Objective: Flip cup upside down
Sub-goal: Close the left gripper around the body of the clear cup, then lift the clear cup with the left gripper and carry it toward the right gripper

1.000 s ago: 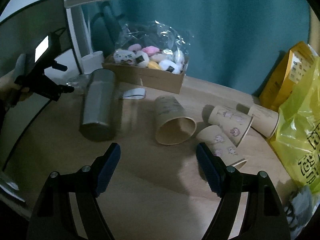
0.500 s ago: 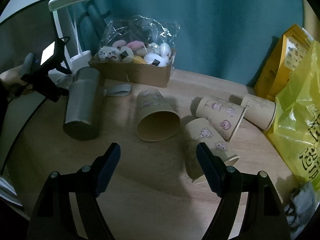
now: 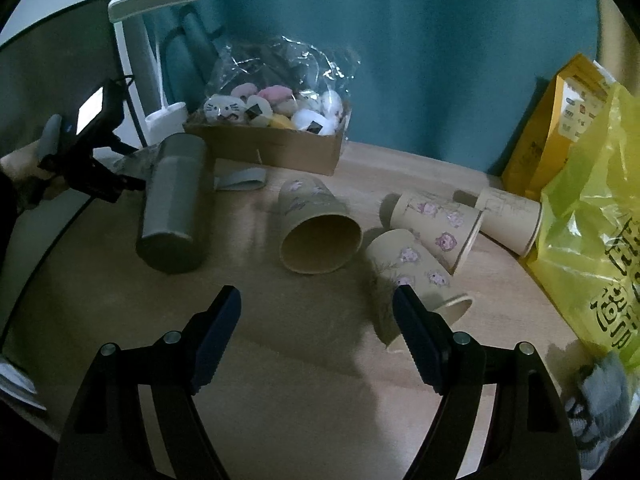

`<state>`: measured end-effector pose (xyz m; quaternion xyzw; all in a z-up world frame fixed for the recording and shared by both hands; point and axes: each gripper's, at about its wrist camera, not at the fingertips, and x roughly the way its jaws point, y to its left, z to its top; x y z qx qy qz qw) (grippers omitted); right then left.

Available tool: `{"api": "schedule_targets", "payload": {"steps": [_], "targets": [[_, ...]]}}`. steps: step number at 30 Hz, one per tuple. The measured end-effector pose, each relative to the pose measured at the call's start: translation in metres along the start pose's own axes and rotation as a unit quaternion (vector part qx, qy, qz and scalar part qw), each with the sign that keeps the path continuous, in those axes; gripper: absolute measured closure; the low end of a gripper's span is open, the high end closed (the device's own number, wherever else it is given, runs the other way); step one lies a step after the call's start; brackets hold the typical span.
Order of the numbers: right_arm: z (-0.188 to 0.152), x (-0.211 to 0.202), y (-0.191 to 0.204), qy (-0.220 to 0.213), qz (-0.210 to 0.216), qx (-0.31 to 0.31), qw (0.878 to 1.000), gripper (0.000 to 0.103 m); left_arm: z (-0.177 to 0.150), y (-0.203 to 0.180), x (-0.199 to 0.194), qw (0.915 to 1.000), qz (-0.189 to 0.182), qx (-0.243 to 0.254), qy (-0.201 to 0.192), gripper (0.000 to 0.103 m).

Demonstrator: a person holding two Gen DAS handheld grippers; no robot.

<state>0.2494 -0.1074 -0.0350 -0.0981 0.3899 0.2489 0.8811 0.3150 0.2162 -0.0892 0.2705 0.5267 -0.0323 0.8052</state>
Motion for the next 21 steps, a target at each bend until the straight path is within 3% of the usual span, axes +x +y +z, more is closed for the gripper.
{"api": "schedule_targets", "payload": {"steps": [9, 13, 16, 21], "targets": [[-0.012, -0.029, 0.014, -0.018, 0.005, -0.022, 1.000, 0.022, -0.064, -0.029, -0.053, 0.9974, -0.037, -0.060, -0.017, 0.040], [-0.021, -0.045, 0.019, -0.023, 0.009, -0.031, 0.999, 0.022, -0.078, -0.055, -0.084, 0.9947, -0.055, -0.073, -0.049, 0.040], [-0.030, -0.057, 0.020, -0.024, 0.009, -0.032, 0.999, 0.022, -0.079, -0.075, -0.117, 0.9893, -0.074, -0.091, -0.087, 0.040], [-0.050, -0.078, 0.012, -0.023, 0.001, -0.029, 0.999, 0.022, -0.071, -0.122, -0.147, 0.9837, -0.110, -0.072, -0.122, 0.040]]}}
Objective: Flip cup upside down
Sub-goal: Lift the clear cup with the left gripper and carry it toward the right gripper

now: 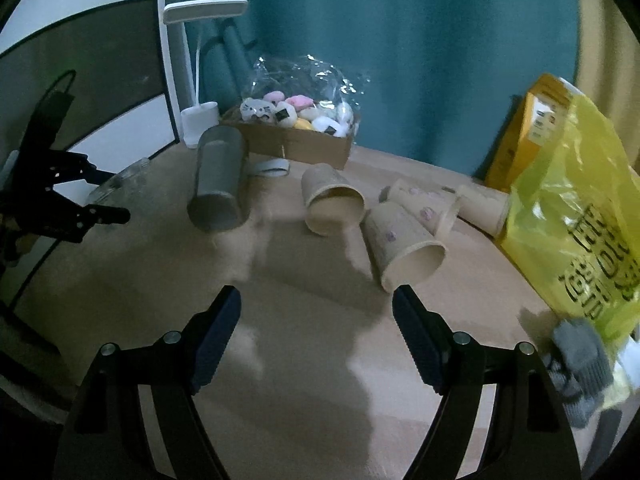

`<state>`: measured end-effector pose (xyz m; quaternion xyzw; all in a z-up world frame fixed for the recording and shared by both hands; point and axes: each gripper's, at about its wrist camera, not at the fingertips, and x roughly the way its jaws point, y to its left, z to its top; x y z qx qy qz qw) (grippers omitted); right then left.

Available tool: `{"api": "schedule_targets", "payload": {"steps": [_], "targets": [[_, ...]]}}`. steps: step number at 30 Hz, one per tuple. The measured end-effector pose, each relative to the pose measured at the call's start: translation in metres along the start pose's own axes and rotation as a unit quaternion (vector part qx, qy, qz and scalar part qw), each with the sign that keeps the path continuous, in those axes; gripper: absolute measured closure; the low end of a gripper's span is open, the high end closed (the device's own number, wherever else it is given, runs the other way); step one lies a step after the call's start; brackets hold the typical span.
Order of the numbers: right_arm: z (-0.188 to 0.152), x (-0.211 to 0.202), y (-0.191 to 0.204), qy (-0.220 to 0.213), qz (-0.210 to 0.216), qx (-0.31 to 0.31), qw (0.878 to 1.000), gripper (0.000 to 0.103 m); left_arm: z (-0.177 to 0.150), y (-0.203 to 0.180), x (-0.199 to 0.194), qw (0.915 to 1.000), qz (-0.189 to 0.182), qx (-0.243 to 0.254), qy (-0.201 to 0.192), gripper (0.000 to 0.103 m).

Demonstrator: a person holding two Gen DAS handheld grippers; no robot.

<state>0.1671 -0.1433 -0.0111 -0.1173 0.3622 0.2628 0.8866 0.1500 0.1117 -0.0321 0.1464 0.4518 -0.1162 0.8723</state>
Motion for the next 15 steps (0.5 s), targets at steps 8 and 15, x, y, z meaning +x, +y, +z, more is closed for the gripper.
{"api": "schedule_targets", "payload": {"steps": [8, 15], "targets": [[-0.034, -0.032, -0.026, 0.004, -0.022, 0.015, 1.000, 0.022, 0.021, -0.092, 0.013, 0.9960, -0.073, 0.046, -0.025, 0.040], [-0.069, -0.045, -0.050, 0.023, -0.042, 0.020, 0.999, 0.022, 0.033, -0.165, 0.035, 0.9914, -0.105, 0.074, -0.023, 0.040]]}}
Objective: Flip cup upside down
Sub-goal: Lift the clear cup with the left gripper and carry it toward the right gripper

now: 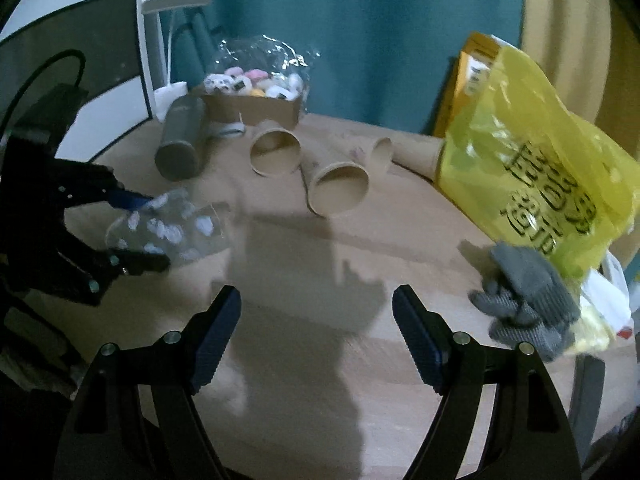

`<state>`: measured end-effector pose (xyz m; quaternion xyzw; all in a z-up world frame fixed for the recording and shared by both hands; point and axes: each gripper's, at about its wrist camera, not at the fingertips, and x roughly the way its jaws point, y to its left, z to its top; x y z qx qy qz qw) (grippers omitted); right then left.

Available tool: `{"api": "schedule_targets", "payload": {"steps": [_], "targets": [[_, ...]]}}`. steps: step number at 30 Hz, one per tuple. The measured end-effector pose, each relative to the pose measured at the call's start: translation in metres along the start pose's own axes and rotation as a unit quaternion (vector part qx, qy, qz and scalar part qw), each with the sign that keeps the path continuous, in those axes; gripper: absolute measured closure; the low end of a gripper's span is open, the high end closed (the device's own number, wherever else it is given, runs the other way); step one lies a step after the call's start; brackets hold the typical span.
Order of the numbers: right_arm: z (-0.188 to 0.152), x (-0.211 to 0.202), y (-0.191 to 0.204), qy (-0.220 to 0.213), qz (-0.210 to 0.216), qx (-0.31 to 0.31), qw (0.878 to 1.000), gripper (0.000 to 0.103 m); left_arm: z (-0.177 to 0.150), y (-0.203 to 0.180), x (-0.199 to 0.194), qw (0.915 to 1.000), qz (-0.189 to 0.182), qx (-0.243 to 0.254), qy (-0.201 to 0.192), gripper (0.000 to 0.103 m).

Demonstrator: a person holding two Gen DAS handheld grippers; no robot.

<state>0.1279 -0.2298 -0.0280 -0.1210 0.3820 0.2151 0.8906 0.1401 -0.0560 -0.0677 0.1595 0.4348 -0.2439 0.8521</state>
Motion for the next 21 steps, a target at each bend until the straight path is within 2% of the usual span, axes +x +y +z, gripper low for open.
{"api": "schedule_targets", "payload": {"steps": [4, 11, 21], "targets": [[-0.011, 0.001, -0.012, 0.000, 0.003, 0.015, 1.000, 0.022, 0.003, -0.017, 0.008, 0.9999, 0.000, 0.011, 0.011, 0.040], [-0.021, 0.007, -0.022, 0.004, 0.015, 0.028, 0.999, 0.022, 0.013, -0.032, 0.018, 0.9978, 0.016, 0.061, 0.023, 0.040], [-0.018, 0.009, -0.023, 0.010, 0.022, 0.021, 0.999, 0.022, 0.015, -0.029, 0.018, 0.9988, 0.004, 0.046, 0.018, 0.038]]}}
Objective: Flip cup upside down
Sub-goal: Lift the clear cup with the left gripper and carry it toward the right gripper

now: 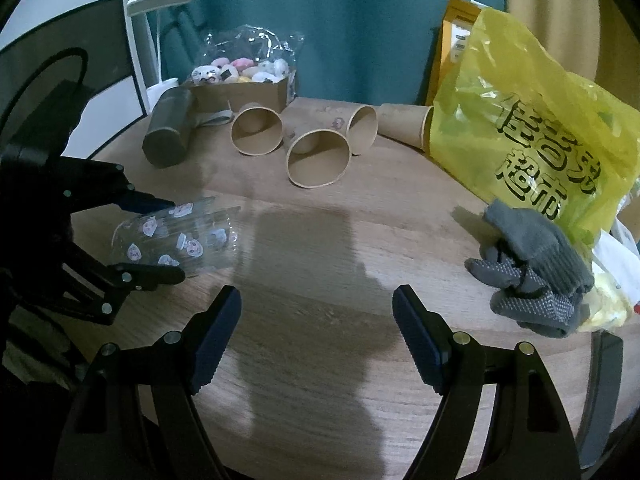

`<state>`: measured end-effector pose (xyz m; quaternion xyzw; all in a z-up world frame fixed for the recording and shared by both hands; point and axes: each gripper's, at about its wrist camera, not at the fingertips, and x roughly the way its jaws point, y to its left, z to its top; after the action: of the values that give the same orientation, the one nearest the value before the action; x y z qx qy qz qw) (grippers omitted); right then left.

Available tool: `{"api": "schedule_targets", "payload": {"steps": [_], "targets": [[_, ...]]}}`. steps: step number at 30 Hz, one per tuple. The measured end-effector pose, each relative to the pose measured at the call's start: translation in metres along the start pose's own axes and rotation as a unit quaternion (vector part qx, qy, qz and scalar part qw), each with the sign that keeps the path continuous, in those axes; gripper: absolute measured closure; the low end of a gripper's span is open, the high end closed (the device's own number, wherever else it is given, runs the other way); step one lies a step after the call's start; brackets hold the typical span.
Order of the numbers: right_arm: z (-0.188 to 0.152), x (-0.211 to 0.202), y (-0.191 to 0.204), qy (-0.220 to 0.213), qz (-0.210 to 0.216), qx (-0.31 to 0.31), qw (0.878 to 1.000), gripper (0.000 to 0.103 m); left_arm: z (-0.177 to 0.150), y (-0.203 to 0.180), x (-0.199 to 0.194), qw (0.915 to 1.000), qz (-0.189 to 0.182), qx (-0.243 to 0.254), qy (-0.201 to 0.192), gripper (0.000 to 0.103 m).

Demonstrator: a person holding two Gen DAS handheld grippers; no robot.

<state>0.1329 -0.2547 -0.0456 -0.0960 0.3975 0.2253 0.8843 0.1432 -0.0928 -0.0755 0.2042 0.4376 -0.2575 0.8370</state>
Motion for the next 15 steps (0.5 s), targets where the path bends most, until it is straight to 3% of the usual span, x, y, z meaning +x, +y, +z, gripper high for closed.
{"api": "schedule_targets", "payload": {"steps": [15], "targets": [[0.0065, 0.0037, 0.0086, 0.003, 0.004, -0.032, 0.999, 0.022, -0.0080, -0.0018, -0.0069, 0.9992, -0.020, -0.033, 0.014, 0.035]]}}
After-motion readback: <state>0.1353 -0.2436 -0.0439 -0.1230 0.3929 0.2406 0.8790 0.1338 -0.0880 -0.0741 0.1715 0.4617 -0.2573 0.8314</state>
